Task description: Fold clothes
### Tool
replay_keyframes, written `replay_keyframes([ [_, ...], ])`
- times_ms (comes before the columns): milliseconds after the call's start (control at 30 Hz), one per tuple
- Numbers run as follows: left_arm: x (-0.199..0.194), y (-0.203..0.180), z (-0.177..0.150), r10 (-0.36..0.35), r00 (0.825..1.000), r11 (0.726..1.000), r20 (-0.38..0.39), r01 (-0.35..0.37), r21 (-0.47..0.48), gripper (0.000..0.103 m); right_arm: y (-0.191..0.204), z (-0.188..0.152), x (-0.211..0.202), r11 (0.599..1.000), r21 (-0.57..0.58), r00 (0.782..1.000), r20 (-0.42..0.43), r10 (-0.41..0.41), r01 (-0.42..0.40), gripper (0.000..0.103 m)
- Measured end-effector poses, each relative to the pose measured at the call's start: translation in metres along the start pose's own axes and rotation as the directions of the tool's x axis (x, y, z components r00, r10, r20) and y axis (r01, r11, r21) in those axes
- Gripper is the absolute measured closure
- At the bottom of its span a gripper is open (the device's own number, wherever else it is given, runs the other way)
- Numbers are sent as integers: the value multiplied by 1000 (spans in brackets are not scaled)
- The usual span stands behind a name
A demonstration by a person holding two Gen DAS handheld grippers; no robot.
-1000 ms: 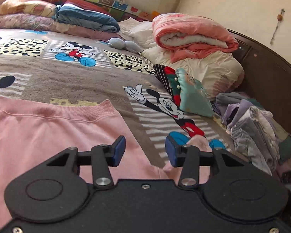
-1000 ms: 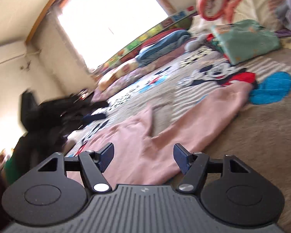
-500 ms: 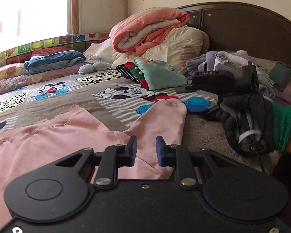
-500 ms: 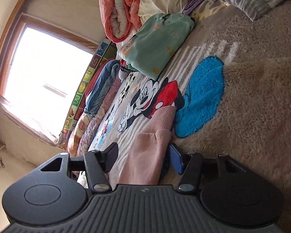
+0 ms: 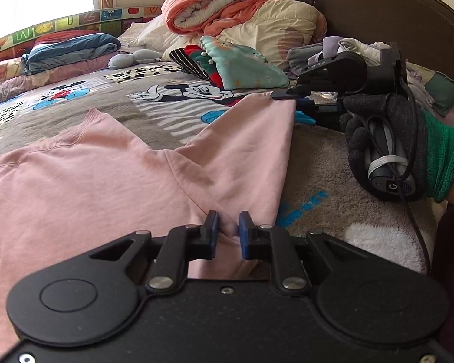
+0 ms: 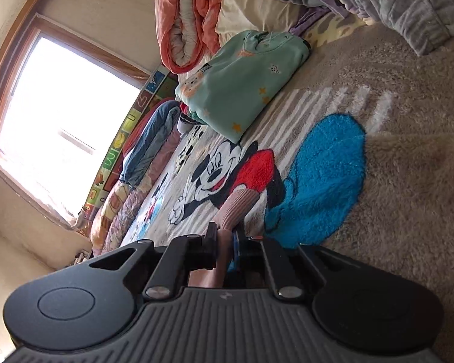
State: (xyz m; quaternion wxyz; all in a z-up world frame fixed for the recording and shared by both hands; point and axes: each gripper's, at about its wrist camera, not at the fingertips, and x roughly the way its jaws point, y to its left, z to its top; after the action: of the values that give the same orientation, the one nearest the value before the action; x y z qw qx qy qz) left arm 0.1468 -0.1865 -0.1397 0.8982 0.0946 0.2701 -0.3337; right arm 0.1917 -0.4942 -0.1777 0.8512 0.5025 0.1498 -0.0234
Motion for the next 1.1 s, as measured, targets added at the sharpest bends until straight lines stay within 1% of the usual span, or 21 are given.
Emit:
replay_keyframes([
  [67,0,-1,0,-1,1000,1000,-2,1,2,90,-1,2,-6,1000,11,1000,24,4,-5,92],
  [267,1,2,-1,-12,1000,1000,-4,12,-9,90,-12,2,-5,996,31,996,12,-87,86,93],
  [367,-2,5,0,-34,999,999,6,34,-27,90,-13,0,-2,991,25,992,3,-130,130,94],
  [400,-4,7,1,-47,999,998,9,47,-38,89,-10,-1,-2,991,9,991,6,-137,137,93],
  [433,-8,8,3,-57,998,997,11,58,-46,89,-8,-1,-4,990,0,989,23,-143,143,89],
  [467,-13,9,4,-63,998,997,17,64,-48,89,-6,0,-8,988,-11,987,53,-153,154,87],
  [533,-25,5,7,-85,996,996,15,85,-15,89,1,1,-17,983,-46,979,115,-170,176,75],
  [600,-37,-2,5,-88,996,995,9,87,53,89,16,3,-26,973,-141,974,160,-161,184,75],
  [633,-42,-7,3,-76,997,993,3,76,95,89,24,3,-29,964,-197,974,172,-147,180,75],
  [667,-45,-11,-2,-52,999,989,-7,52,138,89,34,1,-32,952,-256,977,173,-124,166,75],
  [700,-46,-12,-7,-34,999,988,-16,36,153,89,42,-2,-35,941,-307,983,159,-96,141,75],
  [767,-45,-10,-14,-19,999,990,-33,23,138,89,57,-18,-38,927,-372,997,75,-22,49,75],
  [800,-45,-9,-16,-13,999,992,-36,18,126,89,64,-25,-40,916,-401,999,31,13,1,75],
  [867,-47,-7,-14,-6,999,996,-31,8,94,89,78,-41,-44,887,-452,995,-59,79,-97,75],
  [933,-57,-6,-10,-6,1000,998,-18,7,61,89,93,-56,-48,848,-492,978,-153,139,-197,75],
  [1000,-70,-3,-10,15,1000,999,-5,-15,47,89,108,-76,-51,801,-521,949,-257,182,-295,75],
  [1033,-76,2,-12,39,999,999,-4,-38,30,88,115,-87,-52,776,-538,934,-304,187,-330,75],
  [1100,-89,12,-16,85,996,996,-4,-85,-4,88,121,-109,-53,749,-561,917,-367,156,-353,75],
])
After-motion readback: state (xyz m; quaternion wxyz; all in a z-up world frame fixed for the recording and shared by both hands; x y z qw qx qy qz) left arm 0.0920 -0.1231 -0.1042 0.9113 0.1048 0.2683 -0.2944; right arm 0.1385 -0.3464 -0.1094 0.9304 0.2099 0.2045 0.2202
